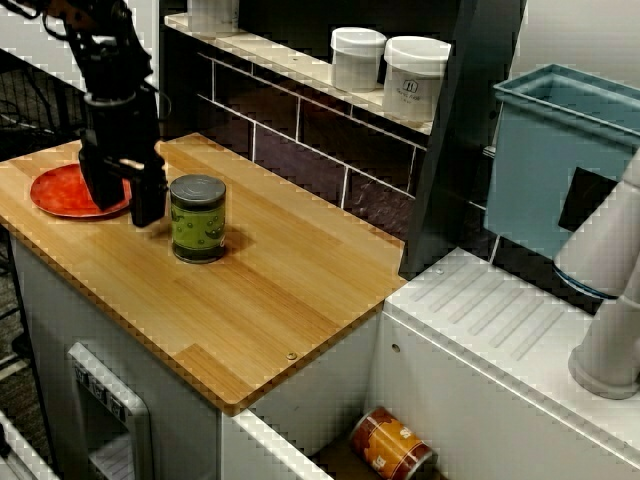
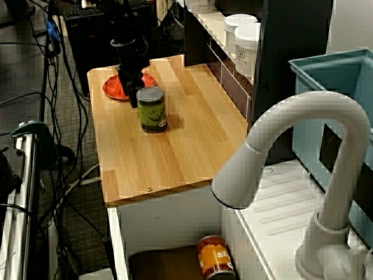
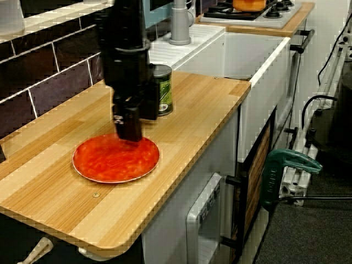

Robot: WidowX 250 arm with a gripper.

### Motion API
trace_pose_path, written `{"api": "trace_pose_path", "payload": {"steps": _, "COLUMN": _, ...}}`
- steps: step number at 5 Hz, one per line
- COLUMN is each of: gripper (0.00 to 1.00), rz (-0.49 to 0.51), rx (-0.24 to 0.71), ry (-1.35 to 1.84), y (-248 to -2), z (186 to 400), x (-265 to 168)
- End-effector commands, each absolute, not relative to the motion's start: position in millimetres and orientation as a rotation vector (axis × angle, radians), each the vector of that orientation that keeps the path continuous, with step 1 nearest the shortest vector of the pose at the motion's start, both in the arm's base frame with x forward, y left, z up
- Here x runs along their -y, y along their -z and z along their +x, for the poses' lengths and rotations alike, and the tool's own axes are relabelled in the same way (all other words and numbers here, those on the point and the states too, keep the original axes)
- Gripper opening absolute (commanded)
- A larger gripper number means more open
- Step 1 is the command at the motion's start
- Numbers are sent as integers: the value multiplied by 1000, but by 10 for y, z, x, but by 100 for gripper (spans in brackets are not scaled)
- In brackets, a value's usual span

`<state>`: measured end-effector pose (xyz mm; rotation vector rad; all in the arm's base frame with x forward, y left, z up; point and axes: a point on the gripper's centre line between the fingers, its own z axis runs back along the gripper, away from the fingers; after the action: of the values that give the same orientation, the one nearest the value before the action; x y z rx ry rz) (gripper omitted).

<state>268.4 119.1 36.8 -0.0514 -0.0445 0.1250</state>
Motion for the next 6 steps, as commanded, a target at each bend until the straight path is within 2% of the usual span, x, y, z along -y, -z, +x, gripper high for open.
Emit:
{"api": "trace_pose_path", "payload": {"steps": 1, "gripper": 100, "rz": -72, "rx": 21, "ry": -76, "y": -487, "z": 2816, "x": -1291}}
{"api": "trace_pose_path", "payload": {"steps": 3, "gripper": 100, "rz": -65, "rx": 21, "ry": -66, "y": -488, "z": 2855, "x": -1274}}
{"api": "trace_pose_path", "payload": {"steps": 4, "gripper": 100, "rz": -74, "rx": -11, "ry": -107, "y": -479, "z": 2927, "x": -1304}}
{"api": "trace_pose_path", "payload": {"steps": 5, "gripper": 100, "rz": -63, "rx": -37, "ry": -140, "y": -511, "z": 2909, "x": -1209}}
{"api": "trace_pose_path", "payload": {"steps": 6, "gripper": 100, "rz": -42, "rx": -22, "ry": -146, "y": -608, "z": 2779, "x": -1051}}
